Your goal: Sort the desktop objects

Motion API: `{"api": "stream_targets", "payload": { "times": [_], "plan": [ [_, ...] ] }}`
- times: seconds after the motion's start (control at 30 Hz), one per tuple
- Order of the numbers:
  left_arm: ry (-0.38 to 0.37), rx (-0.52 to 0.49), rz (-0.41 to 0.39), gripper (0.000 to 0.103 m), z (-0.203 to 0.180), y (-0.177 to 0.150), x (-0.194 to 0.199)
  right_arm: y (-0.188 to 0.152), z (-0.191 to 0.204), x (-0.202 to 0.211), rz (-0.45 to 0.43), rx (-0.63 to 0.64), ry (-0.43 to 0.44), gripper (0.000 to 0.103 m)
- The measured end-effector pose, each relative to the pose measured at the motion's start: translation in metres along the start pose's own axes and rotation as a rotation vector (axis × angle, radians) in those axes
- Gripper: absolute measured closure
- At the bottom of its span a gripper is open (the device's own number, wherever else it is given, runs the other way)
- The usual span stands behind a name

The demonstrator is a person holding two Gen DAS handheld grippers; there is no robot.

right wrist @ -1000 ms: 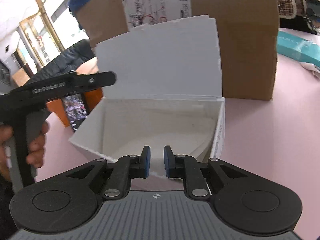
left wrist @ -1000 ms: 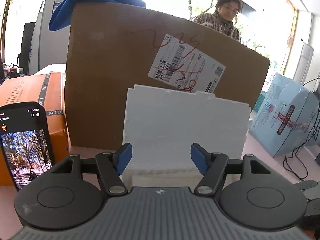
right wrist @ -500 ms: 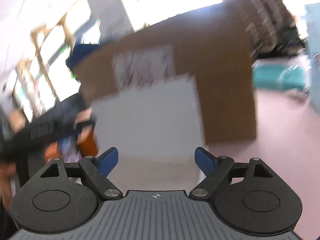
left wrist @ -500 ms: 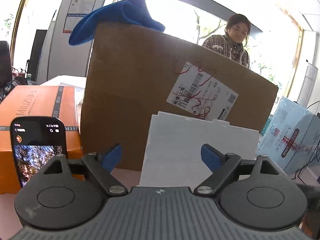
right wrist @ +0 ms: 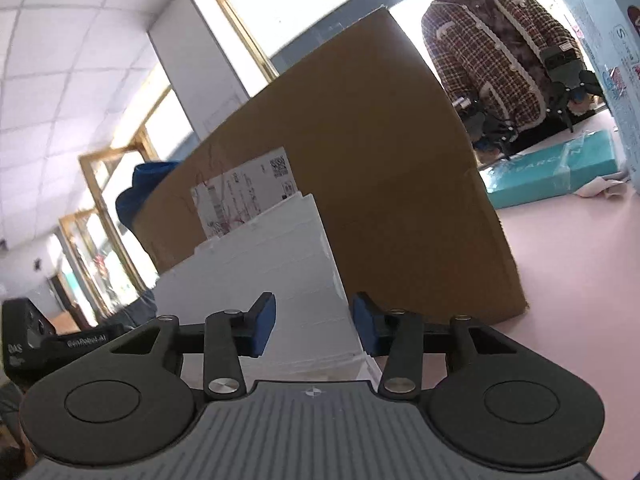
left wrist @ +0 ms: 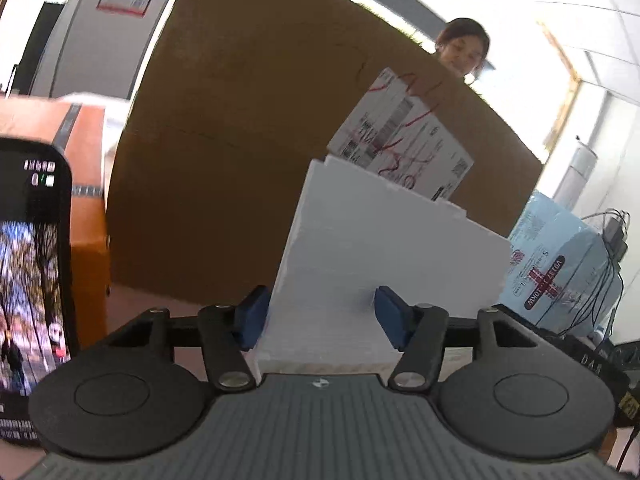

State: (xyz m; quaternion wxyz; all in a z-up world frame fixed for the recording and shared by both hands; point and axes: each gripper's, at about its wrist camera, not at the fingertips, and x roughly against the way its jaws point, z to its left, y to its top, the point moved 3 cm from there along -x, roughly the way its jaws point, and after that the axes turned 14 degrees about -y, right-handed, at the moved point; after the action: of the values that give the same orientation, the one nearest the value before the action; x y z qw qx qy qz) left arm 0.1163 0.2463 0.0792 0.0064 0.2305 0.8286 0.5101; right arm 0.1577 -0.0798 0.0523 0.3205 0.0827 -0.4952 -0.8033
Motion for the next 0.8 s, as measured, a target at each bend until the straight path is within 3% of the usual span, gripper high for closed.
{"api": "stream_targets", "payload": {
  "times": [0.1, 0.33, 0.6, 0.8],
  "plan": [
    [-0.033, -0.025, -0.024, 0.05, 0.001, -0.002, 0.002, 0.001, -0.005, 0.003, -0.023, -0.043, 0.053, 0.061],
    [-0.092, -0.052, -0.072, 0.045, -0.008, 0.002, 0.011, 0.009, 0.004, 0.02, -0.123, 0.007, 0.113, 0.061],
    [-0.093, -0.128, -0.083, 0.038, -0.027, 0.005, 0.018, 0.017, 0.011, 0.032, -0.147, 0.035, 0.141, 0.061],
    [-0.049, -0.192, -0.08, 0.035, -0.042, -0.004, 0.028, 0.014, 0.017, 0.044, -0.154, 0.048, 0.131, 0.062]
  ]
}}
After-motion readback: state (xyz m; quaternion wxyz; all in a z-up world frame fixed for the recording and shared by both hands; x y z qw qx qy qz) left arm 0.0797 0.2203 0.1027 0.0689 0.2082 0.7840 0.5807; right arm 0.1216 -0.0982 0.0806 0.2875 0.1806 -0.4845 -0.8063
